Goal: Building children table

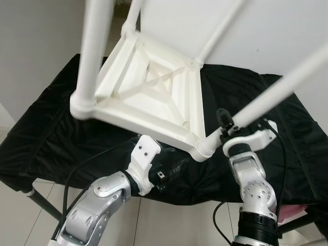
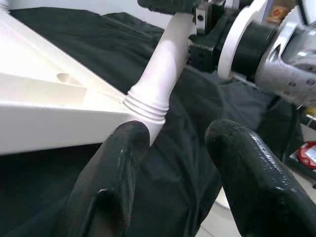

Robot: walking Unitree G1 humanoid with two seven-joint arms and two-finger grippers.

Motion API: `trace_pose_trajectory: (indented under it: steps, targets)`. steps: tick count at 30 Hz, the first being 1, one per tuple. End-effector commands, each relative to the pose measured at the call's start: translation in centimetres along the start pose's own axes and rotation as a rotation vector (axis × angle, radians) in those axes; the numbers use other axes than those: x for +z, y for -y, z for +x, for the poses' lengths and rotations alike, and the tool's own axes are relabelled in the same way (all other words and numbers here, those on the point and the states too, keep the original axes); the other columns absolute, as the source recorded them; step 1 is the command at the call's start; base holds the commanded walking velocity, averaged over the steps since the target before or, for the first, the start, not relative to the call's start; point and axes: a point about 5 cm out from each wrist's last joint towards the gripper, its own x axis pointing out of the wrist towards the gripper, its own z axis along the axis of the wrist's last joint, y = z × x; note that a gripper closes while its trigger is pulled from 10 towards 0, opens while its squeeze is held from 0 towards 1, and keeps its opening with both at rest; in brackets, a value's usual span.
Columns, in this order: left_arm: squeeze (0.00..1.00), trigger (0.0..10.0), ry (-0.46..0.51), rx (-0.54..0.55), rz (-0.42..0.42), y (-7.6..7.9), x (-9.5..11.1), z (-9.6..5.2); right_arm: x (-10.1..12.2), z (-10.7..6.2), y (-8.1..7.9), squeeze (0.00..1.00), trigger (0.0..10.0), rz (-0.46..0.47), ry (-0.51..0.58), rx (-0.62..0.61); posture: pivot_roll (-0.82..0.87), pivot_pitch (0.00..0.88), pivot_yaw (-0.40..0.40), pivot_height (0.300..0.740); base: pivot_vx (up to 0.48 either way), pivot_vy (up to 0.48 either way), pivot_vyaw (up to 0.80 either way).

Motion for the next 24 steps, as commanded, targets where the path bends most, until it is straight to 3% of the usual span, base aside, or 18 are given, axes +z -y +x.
trace_pose_trajectory:
  steps: [1,2,9,11,13,16,20,21,22,24]
  targets:
    - [0.00,10.0,-0.015,0.035,-0.004,-0.2,-0.3,0.2,-5.5,-0.6,2.2,0.00,10.0,0.359,-0.190,-0.077,-0.03,0.105,-0.002,0.740,0.000,0.000,0.00]
    - [0.00,10.0,-0.014,0.035,-0.005,-0.2,-0.3,0.3,-5.7,-0.7,2.7,0.00,10.0,0.418,-0.195,-0.075,-0.03,0.105,-0.002,0.740,0.000,0.000,0.00]
    - [0.00,10.0,-0.008,0.043,-0.005,-0.2,-0.3,0.5,-7.4,-1.4,7.1,0.00,10.0,0.610,-0.201,-0.148,-0.02,0.101,-0.004,0.740,0.000,0.000,0.00]
    - [0.00,10.0,-0.009,0.045,-0.003,-0.2,-0.3,0.5,-7.5,-1.4,7.3,0.00,10.0,0.611,-0.197,-0.153,-0.02,0.101,-0.004,0.740,0.000,0.000,0.00]
    - [0.00,10.0,-0.007,0.046,-0.006,-0.2,-0.3,0.5,-8.0,-1.2,7.0,0.00,10.0,0.518,-0.234,-0.140,-0.02,0.101,-0.001,0.740,0.000,0.000,0.00]
    - [0.00,10.0,-0.009,0.046,-0.006,-0.3,-0.3,0.5,-8.1,-1.0,6.3,0.00,10.0,0.450,-0.262,-0.105,-0.02,0.101,-0.001,0.740,0.000,0.000,0.00]
    - [0.00,10.0,-0.012,0.049,-0.005,-0.4,-0.3,0.5,-7.7,-1.0,6.1,0.00,10.0,0.481,-0.250,-0.075,-0.02,0.102,-0.005,0.740,0.000,0.000,0.00]
    - [0.00,10.0,-0.013,0.053,-0.006,-0.4,-0.4,0.4,-7.6,-1.2,6.4,0.92,10.0,0.487,-0.249,-0.085,-0.02,0.107,-0.008,0.740,0.000,0.000,0.00]
    - [0.00,10.0,-0.016,0.060,-0.008,-0.4,-0.5,0.3,-7.3,-2.3,7.2,1.00,10.0,0.518,-0.241,-0.099,-0.01,0.106,-0.011,0.740,0.000,0.000,0.00]
    - [0.00,10.0,-0.017,0.064,-0.008,-0.4,-0.5,0.2,-7.0,-3.0,7.4,1.00,10.0,0.514,-0.244,-0.089,-0.01,0.112,-0.015,0.740,0.000,0.000,0.00]
